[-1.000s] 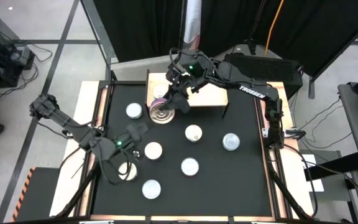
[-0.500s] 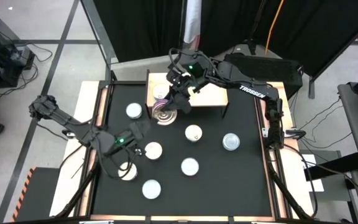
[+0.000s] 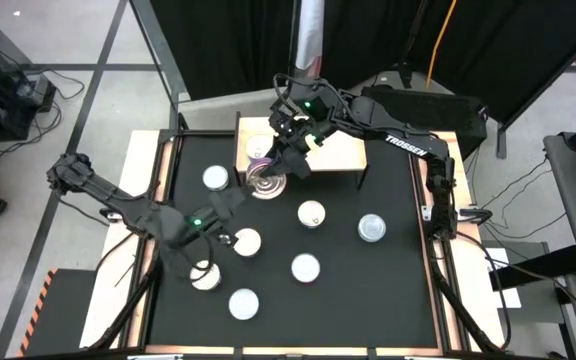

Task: Stack canned seafood by type on shelf
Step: Stack the blue pink tuna can on top of the other blue pink tuna can on the shelf

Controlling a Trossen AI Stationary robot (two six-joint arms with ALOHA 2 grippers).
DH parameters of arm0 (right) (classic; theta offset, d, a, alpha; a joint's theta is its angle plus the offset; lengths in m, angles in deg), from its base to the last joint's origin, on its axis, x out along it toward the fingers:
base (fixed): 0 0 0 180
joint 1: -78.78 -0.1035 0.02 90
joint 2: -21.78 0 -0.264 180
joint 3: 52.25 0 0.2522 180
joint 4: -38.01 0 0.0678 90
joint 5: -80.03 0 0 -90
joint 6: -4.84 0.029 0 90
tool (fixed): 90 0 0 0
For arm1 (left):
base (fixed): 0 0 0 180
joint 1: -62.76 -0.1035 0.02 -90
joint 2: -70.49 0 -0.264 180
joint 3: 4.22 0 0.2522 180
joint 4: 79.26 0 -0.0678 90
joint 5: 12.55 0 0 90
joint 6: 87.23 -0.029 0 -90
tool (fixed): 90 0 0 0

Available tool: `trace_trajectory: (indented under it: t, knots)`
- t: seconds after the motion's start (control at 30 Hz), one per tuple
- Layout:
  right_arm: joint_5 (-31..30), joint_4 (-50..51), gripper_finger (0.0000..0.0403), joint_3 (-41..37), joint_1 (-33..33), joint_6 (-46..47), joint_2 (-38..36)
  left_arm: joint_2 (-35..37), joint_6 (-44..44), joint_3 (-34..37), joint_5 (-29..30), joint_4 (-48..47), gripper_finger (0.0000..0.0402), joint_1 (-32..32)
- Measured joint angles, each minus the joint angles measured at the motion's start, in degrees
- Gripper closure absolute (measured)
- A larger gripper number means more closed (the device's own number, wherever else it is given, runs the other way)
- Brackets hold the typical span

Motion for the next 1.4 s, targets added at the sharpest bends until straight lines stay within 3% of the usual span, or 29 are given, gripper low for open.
trace_trajectory:
  t: [0.2, 0.4, 0.63, 0.9, 1.03, 1.23, 1.4]
  knots:
    - [3.4, -6.5, 0.0214, 0.0, 1.0, -0.3, -0.8, 0.7, -1.4, 0.0, -0.1, 17.0, 0.0139, 5.6]
    - [5.9, -18.7, 0.0214, 0.1, 1.6, -3.8, -1.4, 1.2, 3.3, 0.0, -0.3, 31.1, 0.0139, 7.9]
    - [7.8, -22.3, 0.0214, 0.1, -0.9, -21.5, -2.9, 1.2, 21.1, 0.0, -0.9, 46.7, 0.0139, 8.0]
    - [7.3, -20.8, 0.0214, 0.1, -5.5, -35.9, -3.1, 1.2, 48.3, 0.0, -2.8, 39.2, 0.0139, 10.0]
    - [0.1, -15.2, 0.0214, 0.1, -7.4, -44.9, -3.8, 1.1, 56.4, 0.0, -3.2, 34.9, 0.0139, 12.6]
    - [-11.8, -11.7, 0.0214, 0.0, -11.4, -54.4, -4.8, 0.6, 62.4, 0.0, -2.6, 29.1, 0.013, 13.6]
    - [-14.1, -10.7, 0.0214, 0.0, -13.9, -55.7, -5.2, 0.1, 61.5, 0.0, 1.0, 29.4, 0.0109, 13.6]
